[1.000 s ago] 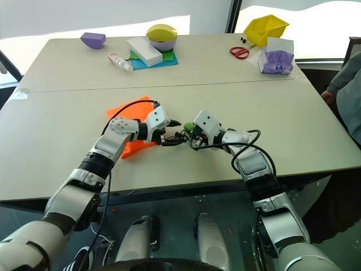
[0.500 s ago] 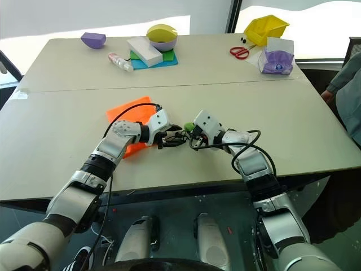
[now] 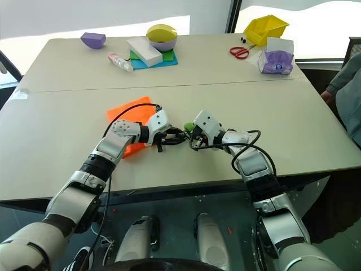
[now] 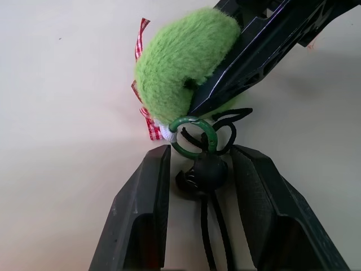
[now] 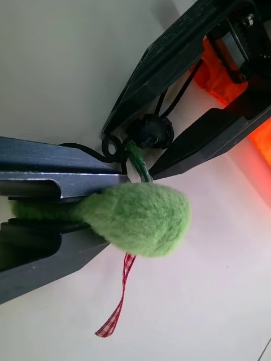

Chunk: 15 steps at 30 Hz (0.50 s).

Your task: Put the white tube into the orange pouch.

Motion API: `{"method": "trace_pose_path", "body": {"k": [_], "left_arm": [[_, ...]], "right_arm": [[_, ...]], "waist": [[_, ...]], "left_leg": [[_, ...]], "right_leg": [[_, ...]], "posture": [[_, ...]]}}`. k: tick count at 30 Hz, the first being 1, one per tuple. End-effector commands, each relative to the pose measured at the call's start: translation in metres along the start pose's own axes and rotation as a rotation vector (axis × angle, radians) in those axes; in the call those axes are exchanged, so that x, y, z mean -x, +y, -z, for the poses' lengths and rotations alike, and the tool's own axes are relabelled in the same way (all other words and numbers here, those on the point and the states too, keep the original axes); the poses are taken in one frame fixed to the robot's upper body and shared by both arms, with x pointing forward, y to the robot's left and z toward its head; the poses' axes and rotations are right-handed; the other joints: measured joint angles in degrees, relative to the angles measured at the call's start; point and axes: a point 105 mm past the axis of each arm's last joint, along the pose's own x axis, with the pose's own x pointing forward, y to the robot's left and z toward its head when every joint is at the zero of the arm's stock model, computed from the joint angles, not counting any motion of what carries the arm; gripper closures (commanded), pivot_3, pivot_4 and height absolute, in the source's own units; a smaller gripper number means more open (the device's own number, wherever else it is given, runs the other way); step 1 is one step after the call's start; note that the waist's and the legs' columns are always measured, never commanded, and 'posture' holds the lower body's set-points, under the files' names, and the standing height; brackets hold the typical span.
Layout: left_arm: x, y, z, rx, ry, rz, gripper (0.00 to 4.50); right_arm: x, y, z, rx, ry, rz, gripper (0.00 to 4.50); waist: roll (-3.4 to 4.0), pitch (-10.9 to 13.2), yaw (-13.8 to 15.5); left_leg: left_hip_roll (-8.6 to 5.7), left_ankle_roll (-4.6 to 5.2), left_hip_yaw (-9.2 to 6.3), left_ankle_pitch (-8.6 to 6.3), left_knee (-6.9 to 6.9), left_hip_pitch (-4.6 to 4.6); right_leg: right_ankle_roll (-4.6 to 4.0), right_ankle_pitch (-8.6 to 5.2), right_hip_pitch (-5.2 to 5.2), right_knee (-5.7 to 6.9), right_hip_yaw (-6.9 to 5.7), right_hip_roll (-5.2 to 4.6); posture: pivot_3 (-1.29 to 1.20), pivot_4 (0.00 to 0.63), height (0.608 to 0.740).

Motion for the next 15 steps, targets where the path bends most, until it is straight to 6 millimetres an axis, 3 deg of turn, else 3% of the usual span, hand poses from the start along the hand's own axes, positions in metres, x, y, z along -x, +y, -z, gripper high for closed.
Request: {"method": "trace_pose_path", "body": {"k": [1,4,5,15], "left_arm": [[0.0034,0.0026,-0.0065,-0.03,-0.02,-0.01,2.71],[0.0028,0.0021,-0.0062,-0.024,-0.023,-0.015,2.71],[0.0029,0.0008,-0.0069,-0.006,-0.029,-0.005,3.25],[0.0045,0.0027,-0.0059,-0.02,-0.015,-0.017,3.25]], "right_arm": [[0.0029,-0.0025,-0.0085,0.022,-0.029,0.012,4.5],[0.0026,-0.0024,-0.0088,0.024,-0.029,0.011,4.5],[0.0025,-0.002,-0.0089,0.024,-0.029,0.009,4.5],[0.0022,-0.0032,-0.0091,0.028,-0.028,0.012,4.5]], "waist": [[0.0,0.0,0.0],[0.0,0.0,0.0],[0.0,0.0,0.0],[0.0,0.0,0.0]], "left_leg": [[0.0,0.0,0.0,0.0,0.0,0.0],[0.0,0.0,0.0,0.0,0.0,0.0],[0.0,0.0,0.0,0.0,0.0,0.0],[0.0,0.0,0.0,0.0,0.0,0.0]], "right_leg": [[0.0,0.0,0.0,0.0,0.0,0.0],[0.0,0.0,0.0,0.0,0.0,0.0],[0.0,0.0,0.0,0.0,0.0,0.0],[0.0,0.0,0.0,0.0,0.0,0.0]], "posture": [[0.0,0.15,0.74],[0.0,0.15,0.74],[0.0,0.15,0.74],[0.0,0.15,0.74]]}}
